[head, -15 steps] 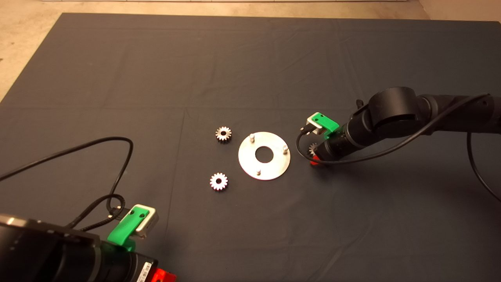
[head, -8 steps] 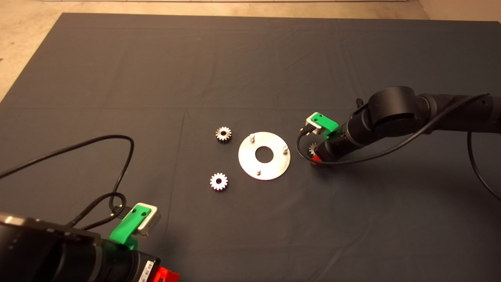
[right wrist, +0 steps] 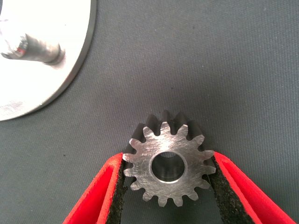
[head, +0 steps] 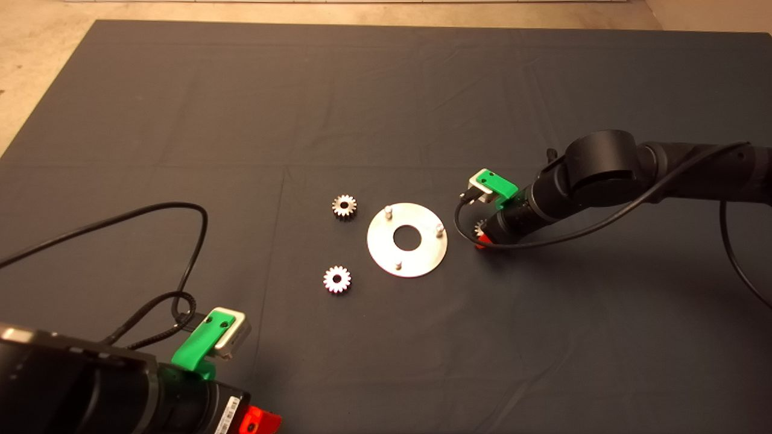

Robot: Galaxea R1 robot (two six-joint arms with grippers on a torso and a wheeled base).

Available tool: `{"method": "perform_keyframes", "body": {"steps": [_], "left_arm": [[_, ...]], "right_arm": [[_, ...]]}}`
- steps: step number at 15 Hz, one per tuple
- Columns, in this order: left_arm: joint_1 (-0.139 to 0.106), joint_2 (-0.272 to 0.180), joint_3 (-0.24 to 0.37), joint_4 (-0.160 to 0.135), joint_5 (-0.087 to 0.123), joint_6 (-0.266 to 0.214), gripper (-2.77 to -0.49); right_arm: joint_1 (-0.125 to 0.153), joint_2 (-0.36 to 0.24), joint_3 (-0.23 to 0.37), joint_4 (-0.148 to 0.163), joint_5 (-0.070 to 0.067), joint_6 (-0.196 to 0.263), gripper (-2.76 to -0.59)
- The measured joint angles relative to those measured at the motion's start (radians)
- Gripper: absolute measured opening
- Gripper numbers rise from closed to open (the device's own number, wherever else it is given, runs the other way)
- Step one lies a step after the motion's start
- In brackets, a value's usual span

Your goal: Install three planetary gears onto the carrier pins

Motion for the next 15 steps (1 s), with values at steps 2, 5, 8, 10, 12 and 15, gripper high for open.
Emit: {"method": "perform_keyframes", "body": {"steps": [2,5,8,10,12,15], "left_arm": [[0.0,0.0,0.0,0.0,-0.005,0.0,-0.5],[-0.002,0.0,0.0,-0.001,-0.022,0.0,-0.5],[-0.019,0.0,0.0,0.0,-0.027,0.0,-0.5],[-0.019,0.0,0.0,0.0,-0.038,0.0,-0.5],[-0.019,0.0,0.0,0.0,-0.042,0.0,-0.5],[-0.019,0.0,0.0,0.0,-0.044,0.0,-0.5]], "right_arm": [[0.0,0.0,-0.001,0.0,0.009,0.0,-2.15],[-0.002,0.003,-0.001,-0.002,0.014,0.0,-2.17],[-0.002,0.002,-0.001,-0.002,0.015,0.0,-2.23],[-0.002,0.003,-0.001,-0.002,0.015,0.0,-2.24],[-0.002,0.002,-0.001,-0.002,0.015,0.0,-2.24],[-0.002,0.003,0.0,-0.002,0.015,0.0,-2.29]]}}
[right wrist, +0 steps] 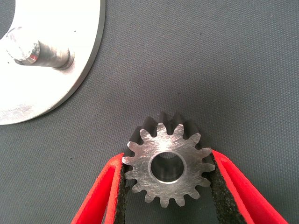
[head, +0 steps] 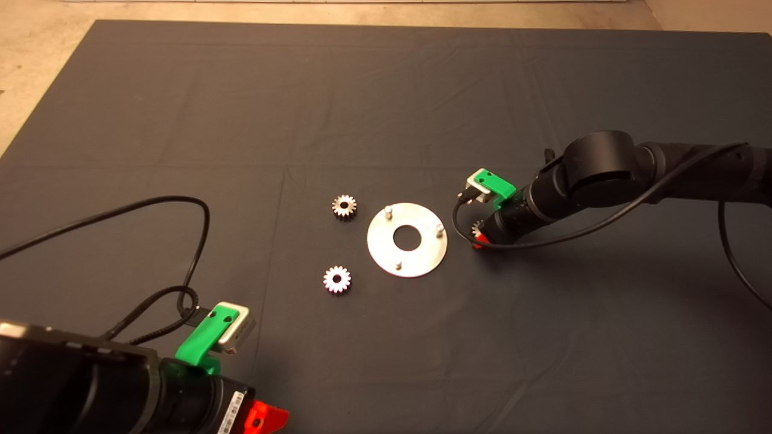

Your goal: Install three planetary gears onto the carrier pins

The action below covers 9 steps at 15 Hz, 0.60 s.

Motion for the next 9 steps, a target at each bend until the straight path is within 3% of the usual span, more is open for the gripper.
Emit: {"method": "perform_keyframes", "body": {"steps": [5,9], "left_arm": [[0.0,0.001,0.0,0.0,0.0,-0.004,-0.5],[-0.017,0.003,0.0,0.0,-0.006,-0.004,-0.5]], "right_arm": [[0.0,0.0,0.005,0.0,-0.001,-0.017,-2.36],[-0.002,0.003,0.02,0.0,0.0,-0.018,-2.4]]}}
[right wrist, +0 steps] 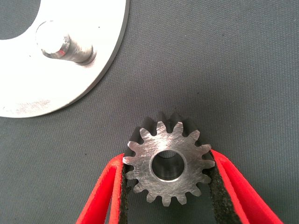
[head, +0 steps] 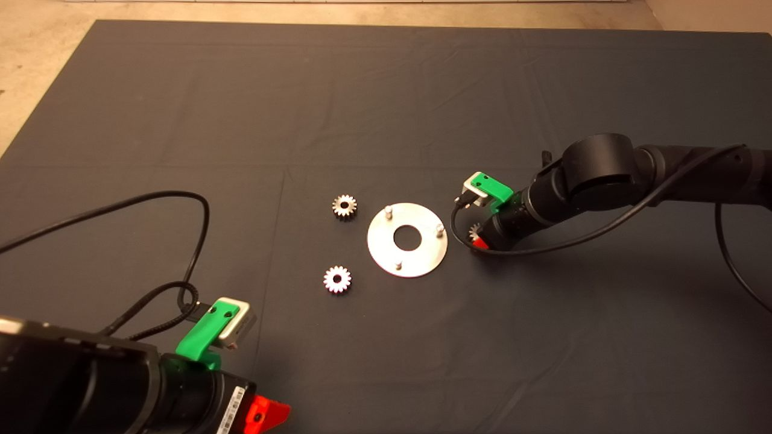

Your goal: Install three planetary gears onto the carrier pins

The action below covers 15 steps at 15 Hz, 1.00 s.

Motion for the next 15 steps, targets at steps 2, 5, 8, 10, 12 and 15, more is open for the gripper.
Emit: {"method": "perform_keyframes", "body": {"steps": [2,5,8,10,12,15], "left_arm": [[0.0,0.0,0.0,0.001,0.0,0.0,-0.5],[0.0,0.0,0.0,0.001,-0.001,-0.003,-0.5],[0.0,0.001,0.0,0.001,0.0,-0.004,-0.5],[0.0,0.003,0.0,0.001,-0.001,-0.005,-0.5],[0.0,0.002,0.0,0.001,-0.001,-0.008,-0.5],[0.0,0.003,0.0,0.001,-0.009,-0.012,-0.5]], "right_arm": [[0.0,0.0,0.023,0.0,-0.003,0.0,-2.41],[0.013,0.006,0.046,0.001,0.0,0.0,-2.41],[0.057,0.015,0.046,0.0,-0.003,0.0,-2.42],[0.058,0.031,0.046,0.0,0.003,0.0,-2.43],[0.067,0.036,0.046,0.0,0.023,0.0,-2.43],[0.079,0.072,0.044,0.0,0.04,0.0,-2.43]]}}
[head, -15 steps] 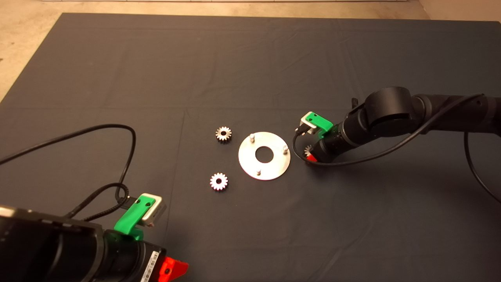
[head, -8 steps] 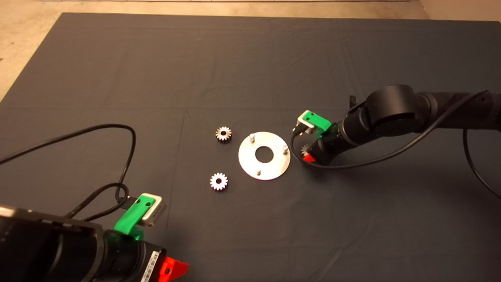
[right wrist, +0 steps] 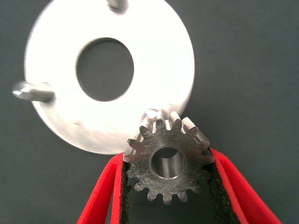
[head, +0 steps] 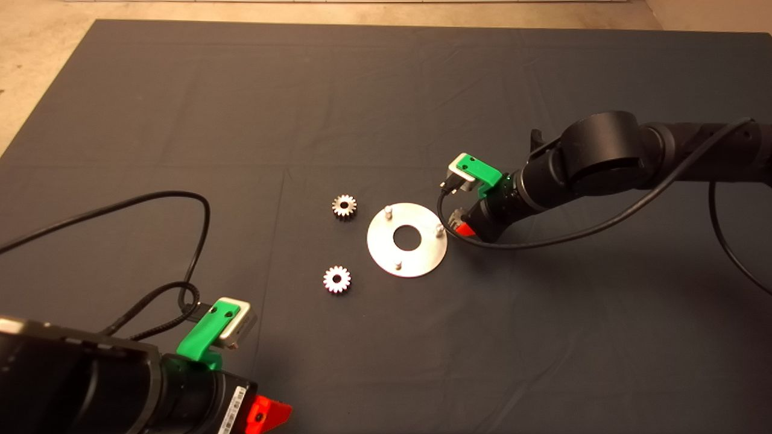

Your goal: Install three planetary gears onto the carrier pins

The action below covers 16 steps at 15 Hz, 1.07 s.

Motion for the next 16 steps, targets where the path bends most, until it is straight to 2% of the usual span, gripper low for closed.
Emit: {"method": "perform_keyframes", "body": {"steps": [3,7,9,16], "left_arm": [[0.0,0.0,0.0,0.0,0.0,-0.004,-0.5],[0.0,0.0,0.0,0.0,-0.001,-0.005,-0.5],[0.0,0.0,0.0,0.0,-0.009,-0.006,-0.5],[0.0,0.0,0.0,0.0,-0.01,-0.006,-0.5]], "right_arm": [[-0.002,0.041,-0.023,0.0,0.02,0.001,-2.41],[-0.002,0.032,-0.028,0.0,0.007,0.0,-2.43],[-0.002,0.029,-0.029,0.0,0.008,0.0,-2.43],[-0.002,0.027,-0.029,0.0,0.008,0.0,-2.44]]}}
